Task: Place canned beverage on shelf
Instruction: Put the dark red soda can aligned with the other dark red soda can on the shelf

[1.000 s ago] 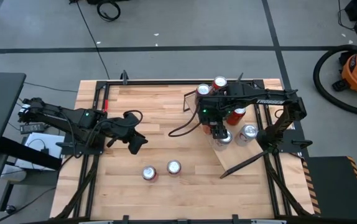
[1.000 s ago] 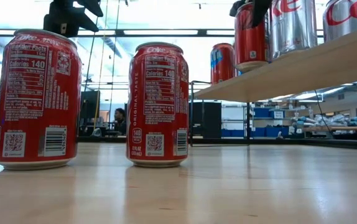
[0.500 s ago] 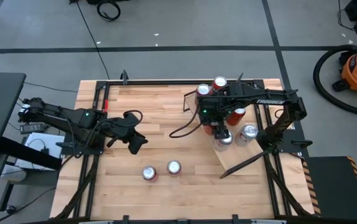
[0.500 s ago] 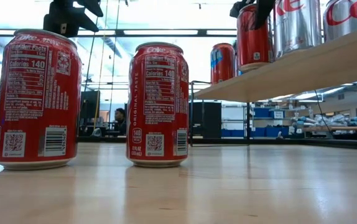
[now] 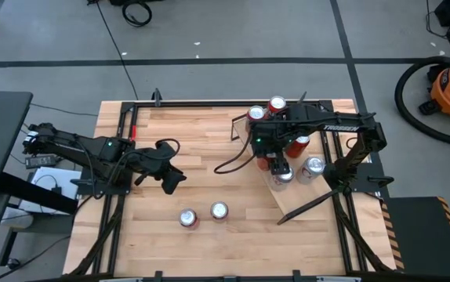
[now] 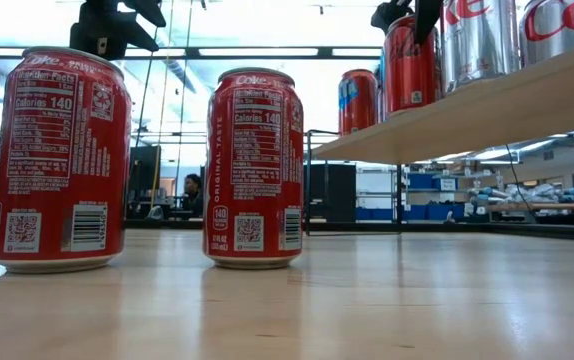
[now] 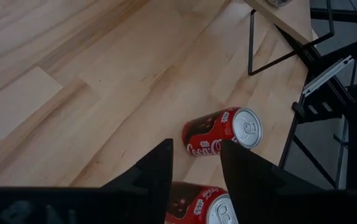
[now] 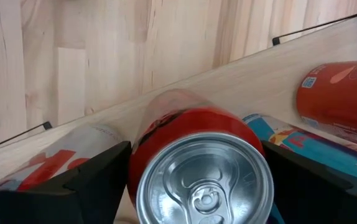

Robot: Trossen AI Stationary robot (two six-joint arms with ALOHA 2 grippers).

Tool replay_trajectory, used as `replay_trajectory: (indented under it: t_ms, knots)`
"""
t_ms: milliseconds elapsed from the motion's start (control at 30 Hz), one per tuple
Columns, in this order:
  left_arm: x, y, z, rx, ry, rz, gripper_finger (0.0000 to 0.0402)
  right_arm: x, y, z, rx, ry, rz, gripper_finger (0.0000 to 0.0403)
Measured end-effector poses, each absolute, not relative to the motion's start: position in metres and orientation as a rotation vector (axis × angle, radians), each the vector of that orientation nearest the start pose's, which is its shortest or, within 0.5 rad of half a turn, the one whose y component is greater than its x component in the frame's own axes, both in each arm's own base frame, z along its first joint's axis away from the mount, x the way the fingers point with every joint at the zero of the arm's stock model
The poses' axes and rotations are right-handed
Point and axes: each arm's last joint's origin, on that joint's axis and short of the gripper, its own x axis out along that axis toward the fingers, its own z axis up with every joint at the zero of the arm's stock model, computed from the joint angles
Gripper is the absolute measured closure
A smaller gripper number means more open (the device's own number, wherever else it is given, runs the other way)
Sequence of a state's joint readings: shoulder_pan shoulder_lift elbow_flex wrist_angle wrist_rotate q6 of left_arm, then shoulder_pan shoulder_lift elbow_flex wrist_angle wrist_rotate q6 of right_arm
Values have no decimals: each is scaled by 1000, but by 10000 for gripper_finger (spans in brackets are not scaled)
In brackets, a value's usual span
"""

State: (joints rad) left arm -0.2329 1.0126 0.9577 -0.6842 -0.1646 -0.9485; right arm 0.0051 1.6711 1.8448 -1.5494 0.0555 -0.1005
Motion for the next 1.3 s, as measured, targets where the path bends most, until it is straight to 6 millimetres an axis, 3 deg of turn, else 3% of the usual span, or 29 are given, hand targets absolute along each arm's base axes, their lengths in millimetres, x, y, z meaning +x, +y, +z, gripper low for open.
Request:
replay_trajectory:
  t_ms: [533, 800, 1067, 1300]
  knots:
    - [195, -41, 309, -759, 691, 280, 258, 289, -2, 414, -152, 1222, -28, 49]
    - [195, -41, 309, -752, 681, 295, 258, 300, 10, 424, -187, 1065, 7, 52]
    - [195, -41, 309, -752, 680, 296, 258, 317, 22, 407, -224, 1003, 14, 69]
    - [195, -41, 309, -752, 681, 296, 258, 319, 22, 377, -206, 1132, 11, 157]
